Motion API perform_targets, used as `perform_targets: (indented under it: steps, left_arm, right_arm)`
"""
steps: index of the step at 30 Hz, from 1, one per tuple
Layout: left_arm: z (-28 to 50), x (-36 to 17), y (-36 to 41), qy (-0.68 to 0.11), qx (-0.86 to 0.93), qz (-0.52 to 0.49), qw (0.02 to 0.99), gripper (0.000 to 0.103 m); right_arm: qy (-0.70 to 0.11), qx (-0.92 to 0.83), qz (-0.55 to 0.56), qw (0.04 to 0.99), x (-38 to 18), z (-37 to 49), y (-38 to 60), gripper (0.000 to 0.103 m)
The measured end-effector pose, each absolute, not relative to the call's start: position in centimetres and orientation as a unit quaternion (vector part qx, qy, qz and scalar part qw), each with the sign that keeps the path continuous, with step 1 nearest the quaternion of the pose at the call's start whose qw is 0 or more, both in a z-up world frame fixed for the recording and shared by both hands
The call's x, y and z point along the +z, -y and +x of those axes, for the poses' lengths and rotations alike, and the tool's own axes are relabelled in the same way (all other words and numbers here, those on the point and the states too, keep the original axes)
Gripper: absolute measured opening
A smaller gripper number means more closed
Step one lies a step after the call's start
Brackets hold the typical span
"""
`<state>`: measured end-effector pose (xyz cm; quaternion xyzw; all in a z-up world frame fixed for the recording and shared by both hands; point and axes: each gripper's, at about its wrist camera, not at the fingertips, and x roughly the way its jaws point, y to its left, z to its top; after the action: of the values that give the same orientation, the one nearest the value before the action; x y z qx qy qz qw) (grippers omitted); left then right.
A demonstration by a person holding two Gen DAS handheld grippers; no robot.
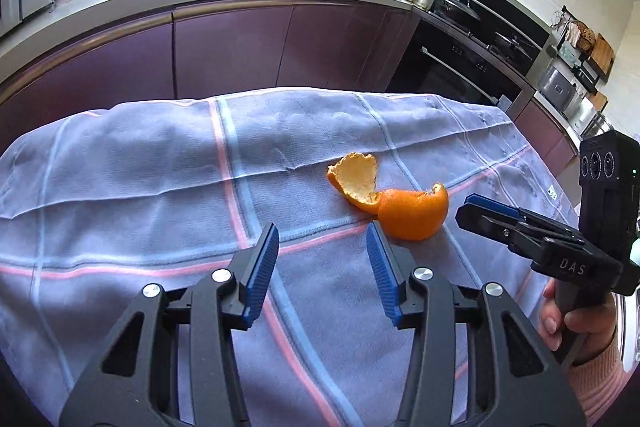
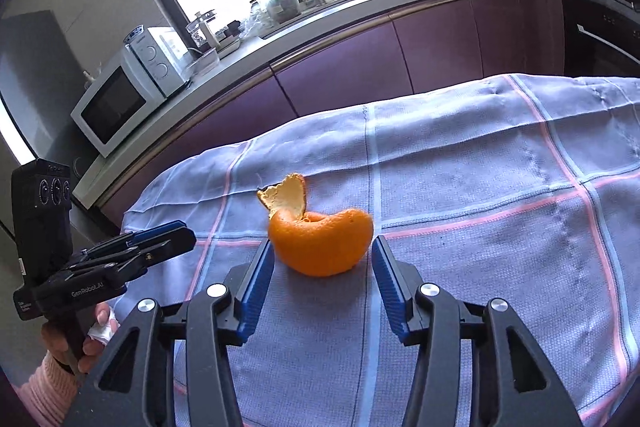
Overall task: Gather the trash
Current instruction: 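Move the left gripper to the orange peel and grasp one piece, then grasp the orange peel with the right gripper and pull it apart from the left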
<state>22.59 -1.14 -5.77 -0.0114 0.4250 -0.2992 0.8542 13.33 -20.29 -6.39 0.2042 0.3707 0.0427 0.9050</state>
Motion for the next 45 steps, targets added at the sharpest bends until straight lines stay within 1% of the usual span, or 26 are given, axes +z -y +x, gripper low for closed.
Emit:
perform_targets:
  steps: [5, 9, 12, 13, 14, 15, 17, 19, 20, 21, 22, 24, 27, 30, 32, 33, 34, 38, 41, 43, 44, 45]
  left_arm:
    - [24.9, -6.9, 4.1, -0.448, -0.307, -0.007, 0.839, 0.042]
    - [26.3, -8.0, 5.8, -0.464, -0.309, -0.008, 0.830, 0.036]
    - [26.9, -8.6, 6.7, -0.471, -0.305, -0.004, 0.828, 0.030]
    - [27.1, -8.7, 6.9, -0.474, -0.305, -0.002, 0.826, 0.027]
    - [27.2, -8.9, 7.1, -0.477, -0.307, -0.004, 0.824, 0.025]
    - [27.3, -9.0, 7.3, -0.480, -0.310, -0.005, 0.821, 0.021]
    - [27.5, -9.1, 7.6, -0.482, -0.311, -0.004, 0.819, 0.018]
    - [27.5, -9.2, 7.9, -0.485, -0.314, -0.005, 0.816, 0.009]
    - [27.5, -9.2, 8.0, -0.485, -0.314, -0.005, 0.816, 0.009]
    - [27.4, -9.2, 8.0, -0.483, -0.314, -0.003, 0.817, 0.008]
    - [27.3, -9.2, 8.0, -0.482, -0.313, -0.002, 0.818, 0.007]
    - [27.1, -9.1, 8.0, -0.480, -0.312, -0.002, 0.820, 0.005]
    - [26.7, -8.8, 7.9, -0.478, -0.314, -0.002, 0.821, 0.005]
    - [26.2, -8.6, 7.7, -0.474, -0.317, 0.003, 0.821, 0.005]
    - [26.0, -8.4, 7.5, -0.472, -0.318, 0.006, 0.822, 0.005]
    - [25.9, -8.4, 7.4, -0.471, -0.319, 0.006, 0.822, 0.005]
    - [25.8, -8.4, 7.4, -0.472, -0.319, 0.006, 0.822, 0.005]
    - [25.9, -8.5, 7.3, -0.475, -0.316, 0.009, 0.822, 0.007]
    - [26.0, -8.7, 7.5, -0.477, -0.313, 0.011, 0.822, 0.008]
    - [26.3, -8.8, 7.5, -0.480, -0.316, 0.007, 0.818, 0.008]
    - [26.3, -8.9, 7.4, -0.482, -0.316, 0.003, 0.817, 0.008]
    - [26.3, -8.9, 7.4, -0.482, -0.318, 0.000, 0.817, 0.006]
  right_arm:
    - [-0.377, 0.050, 0.224, 0.897, -7.2, 14.4, 20.7, 0.050]
    - [-0.382, 0.057, 0.235, 0.892, -7.8, 14.7, 20.9, 0.050]
    - [-0.383, 0.060, 0.237, 0.891, -8.0, 14.8, 21.0, 0.050]
    - [-0.383, 0.062, 0.239, 0.890, -8.1, 14.9, 21.1, 0.048]
    - [-0.382, 0.066, 0.241, 0.889, -8.2, 14.9, 21.2, 0.045]
    - [-0.382, 0.070, 0.244, 0.889, -8.2, 14.9, 21.3, 0.040]
    - [-0.380, 0.077, 0.242, 0.889, -8.2, 14.9, 21.3, 0.035]
    - [-0.379, 0.082, 0.235, 0.891, -8.1, 14.7, 21.2, 0.026]
    - [-0.378, 0.085, 0.233, 0.892, -8.0, 14.7, 21.1, 0.024]
    - [-0.377, 0.086, 0.232, 0.893, -7.9, 14.6, 21.1, 0.020]
    - [-0.376, 0.088, 0.231, 0.893, -7.9, 14.4, 21.1, 0.012]
    - [-0.374, 0.093, 0.232, 0.893, -7.8, 14.2, 21.2, 0.001]
    - [-0.374, 0.098, 0.236, 0.892, -8.0, 13.9, 21.4, 0.001]
    - [-0.365, 0.100, 0.246, 0.892, -7.8, 13.5, 21.9, 0.006]
    - [-0.364, 0.093, 0.252, 0.892, -7.8, 13.5, 22.3, 0.019]
    - [-0.367, 0.091, 0.259, 0.889, -7.9, 13.7, 22.5, 0.038]
    - [-0.370, 0.089, 0.264, 0.886, -8.0, 13.9, 22.6, 0.049]
    - [-0.383, 0.103, 0.265, 0.879, -8.7, 14.9, 22.1, 0.049]
    - [-0.385, 0.115, 0.263, 0.877, -9.0, 15.1, 21.6, 0.041]
    - [-0.385, 0.124, 0.259, 0.877, -8.9, 15.0, 21.2, 0.033]
    - [-0.385, 0.127, 0.255, 0.878, -8.8, 14.9, 21.1, 0.031]
    - [-0.385, 0.129, 0.251, 0.879, -8.7, 14.8, 20.9, 0.028]
